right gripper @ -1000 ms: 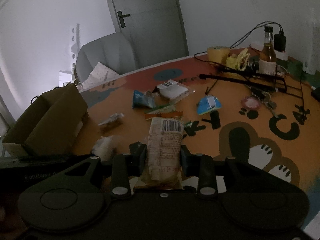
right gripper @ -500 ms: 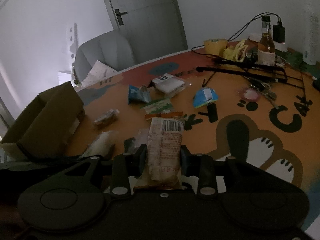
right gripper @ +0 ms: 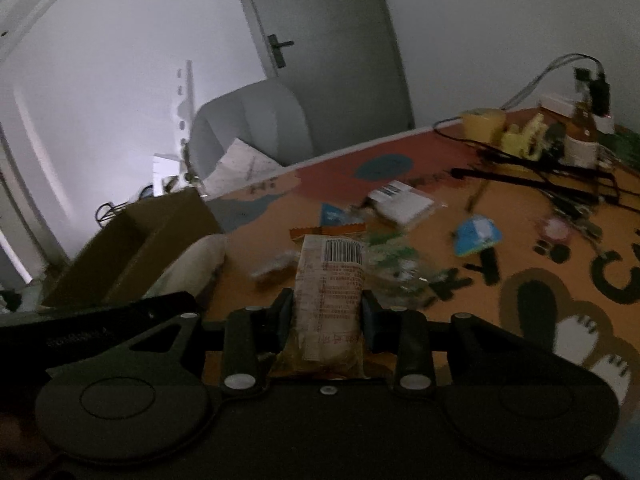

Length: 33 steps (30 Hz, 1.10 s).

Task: Organize snacks
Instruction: 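Lift and carry both held packs over the cardboard box, then open both grippers to drop the packs into the box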

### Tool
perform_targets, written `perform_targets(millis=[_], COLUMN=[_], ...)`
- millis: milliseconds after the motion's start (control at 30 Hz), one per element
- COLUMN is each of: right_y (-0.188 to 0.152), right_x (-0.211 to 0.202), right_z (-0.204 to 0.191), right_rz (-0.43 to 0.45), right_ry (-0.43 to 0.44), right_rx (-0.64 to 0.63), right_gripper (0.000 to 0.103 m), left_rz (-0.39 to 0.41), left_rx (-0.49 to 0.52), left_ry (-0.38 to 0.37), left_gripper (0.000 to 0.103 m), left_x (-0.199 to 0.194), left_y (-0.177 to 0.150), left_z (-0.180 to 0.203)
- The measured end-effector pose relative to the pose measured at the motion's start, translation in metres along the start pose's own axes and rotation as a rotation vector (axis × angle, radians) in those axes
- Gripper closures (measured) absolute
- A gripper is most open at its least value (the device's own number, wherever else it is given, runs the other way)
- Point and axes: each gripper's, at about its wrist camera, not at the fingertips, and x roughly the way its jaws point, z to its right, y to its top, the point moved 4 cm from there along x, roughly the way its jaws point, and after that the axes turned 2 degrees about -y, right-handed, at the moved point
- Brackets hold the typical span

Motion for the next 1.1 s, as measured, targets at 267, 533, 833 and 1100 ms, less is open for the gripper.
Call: perform_targets(millis=[267, 533, 833, 1100], right_y=[0.017, 0.026, 0.03, 0.03], right_x=[0.001, 0.01, 0.024, 0.036], right_z=[-0.041, -0.085, -0.12, -0.135], right_rz=[0.028, 0.036, 0.027, 0.006], right_ry=[0.084, 0.166, 0.205, 0.218], right_rx=[-0.041, -0.07, -0.085, -0.087], right_gripper=[0.07, 0.07, 0.07, 0.07], left_rz=[0.074, 0.11, 0.114, 0.112], left_rx=[-0.036, -0.062, -0.085, -0.105], left_ry=[0.037, 0.089, 0.137, 0.157], left_gripper=[0.076, 0.076, 0.076, 0.076], left_x=[-0.032, -0.052, -0.058, -0.053], left_y=[0.02, 0.032, 0.035, 0.042], left_z=[-0.027, -0.058, -0.094, -0.123])
